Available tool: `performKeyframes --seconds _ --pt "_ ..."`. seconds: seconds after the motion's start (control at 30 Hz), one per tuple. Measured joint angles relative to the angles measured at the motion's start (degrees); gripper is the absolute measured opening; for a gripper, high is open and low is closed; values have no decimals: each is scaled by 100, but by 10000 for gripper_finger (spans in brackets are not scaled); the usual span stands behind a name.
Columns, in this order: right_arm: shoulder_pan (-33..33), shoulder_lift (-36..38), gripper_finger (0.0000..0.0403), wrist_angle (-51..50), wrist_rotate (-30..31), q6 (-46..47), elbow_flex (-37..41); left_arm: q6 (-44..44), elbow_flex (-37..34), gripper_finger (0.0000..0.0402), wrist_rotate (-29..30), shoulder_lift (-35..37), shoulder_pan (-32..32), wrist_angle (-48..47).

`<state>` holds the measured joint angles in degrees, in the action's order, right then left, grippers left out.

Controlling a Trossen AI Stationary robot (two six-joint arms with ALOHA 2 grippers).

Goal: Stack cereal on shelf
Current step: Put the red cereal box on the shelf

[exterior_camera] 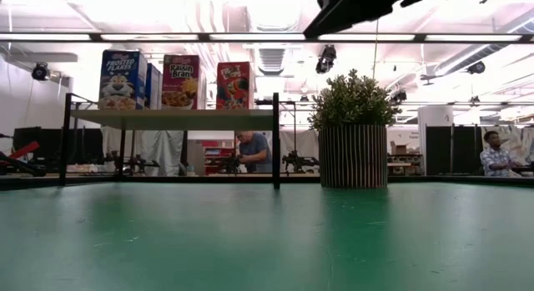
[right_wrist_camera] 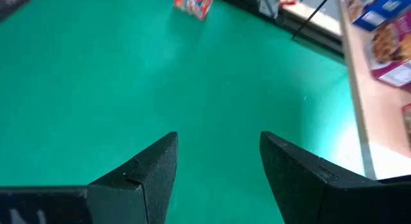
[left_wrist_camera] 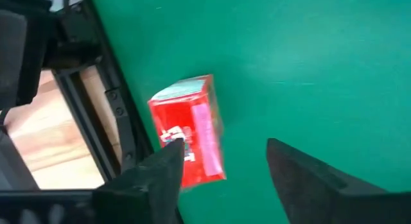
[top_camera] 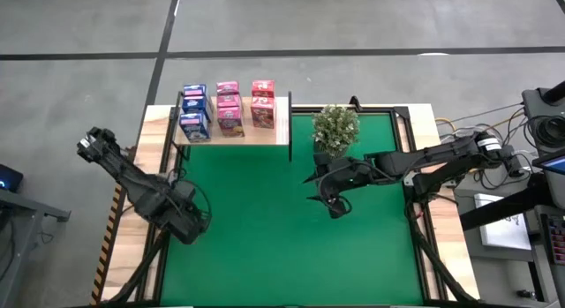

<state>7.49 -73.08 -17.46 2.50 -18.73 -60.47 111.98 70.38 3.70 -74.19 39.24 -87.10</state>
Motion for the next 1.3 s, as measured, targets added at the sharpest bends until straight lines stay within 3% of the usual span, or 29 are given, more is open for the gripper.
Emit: performKeyframes --seconds 0.13,0.27,1.3 --pt "5 277 210 188 -4 73 198 377 -222 243 -20 -47 301 35" --pt "9 445 210 321 -17 73 374 592 -455 260 -20 -57 491 194" --pt "9 477 210 355 0 51 374 711 -1400 233 28 -94 577 806"
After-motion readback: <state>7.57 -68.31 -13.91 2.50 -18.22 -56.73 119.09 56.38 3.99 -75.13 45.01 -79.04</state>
